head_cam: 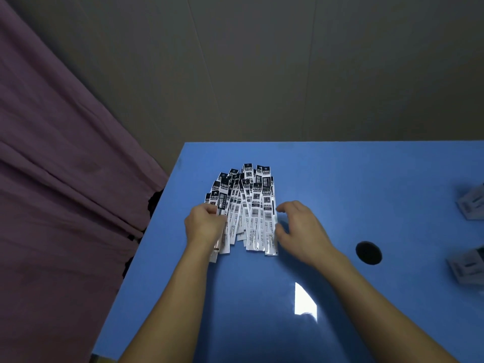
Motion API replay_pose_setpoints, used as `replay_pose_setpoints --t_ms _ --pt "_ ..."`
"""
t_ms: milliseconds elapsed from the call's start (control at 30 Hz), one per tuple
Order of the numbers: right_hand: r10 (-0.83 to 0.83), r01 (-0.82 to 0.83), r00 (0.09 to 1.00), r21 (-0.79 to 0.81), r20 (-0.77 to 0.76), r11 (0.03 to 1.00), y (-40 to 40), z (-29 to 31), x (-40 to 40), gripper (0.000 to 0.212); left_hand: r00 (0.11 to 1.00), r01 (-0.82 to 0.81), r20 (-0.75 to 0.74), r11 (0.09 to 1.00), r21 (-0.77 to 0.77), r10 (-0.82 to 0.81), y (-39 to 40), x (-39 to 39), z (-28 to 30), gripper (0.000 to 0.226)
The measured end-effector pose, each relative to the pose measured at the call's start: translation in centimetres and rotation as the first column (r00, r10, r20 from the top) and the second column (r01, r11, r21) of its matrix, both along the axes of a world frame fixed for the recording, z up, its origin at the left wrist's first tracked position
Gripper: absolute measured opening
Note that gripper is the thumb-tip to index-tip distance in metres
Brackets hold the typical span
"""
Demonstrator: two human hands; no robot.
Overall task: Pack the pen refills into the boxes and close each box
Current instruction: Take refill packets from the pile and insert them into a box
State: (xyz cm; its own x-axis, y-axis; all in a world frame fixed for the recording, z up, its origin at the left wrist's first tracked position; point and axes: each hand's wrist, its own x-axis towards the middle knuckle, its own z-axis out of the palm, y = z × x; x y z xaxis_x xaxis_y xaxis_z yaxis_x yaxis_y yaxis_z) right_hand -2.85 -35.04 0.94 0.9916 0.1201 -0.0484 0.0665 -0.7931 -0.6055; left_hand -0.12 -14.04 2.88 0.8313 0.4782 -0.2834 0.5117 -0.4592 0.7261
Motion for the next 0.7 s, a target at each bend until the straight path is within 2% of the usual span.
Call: replay_pose_setpoints --t_ms 200,400,533,700 --pt "0.103 -0.106 0.994 -0.105 -0.038 0.989 1.2 0.7 0.0 0.051 0.998 0.031 0.053 0.998 -0.046 -0.028 0.5 -2.0 2.3 0.03" --pt "0.166 -0.163 0.986 -0.197 -0.001 0.967 1.0 2.9 -1.5 0.057 0.984 0.082 0.161 0.996 -0.029 -0.076 0.1 -5.2 4.2 0.029" --pt "0.119 -0.11 0.993 -0.242 0.023 0.964 -0.3 4.4 -3.9 0.053 0.961 0.146 0.235 0.989 0.016 -0.146 -1.8 -6.9 5.5 0.025" --pt "-0.037 0.042 0.999 -0.279 0.021 0.96 -3.5 5.4 -7.6 0.043 0.916 0.274 0.287 0.96 0.058 -0.278 -6.9 -8.6 6.5 0.021"
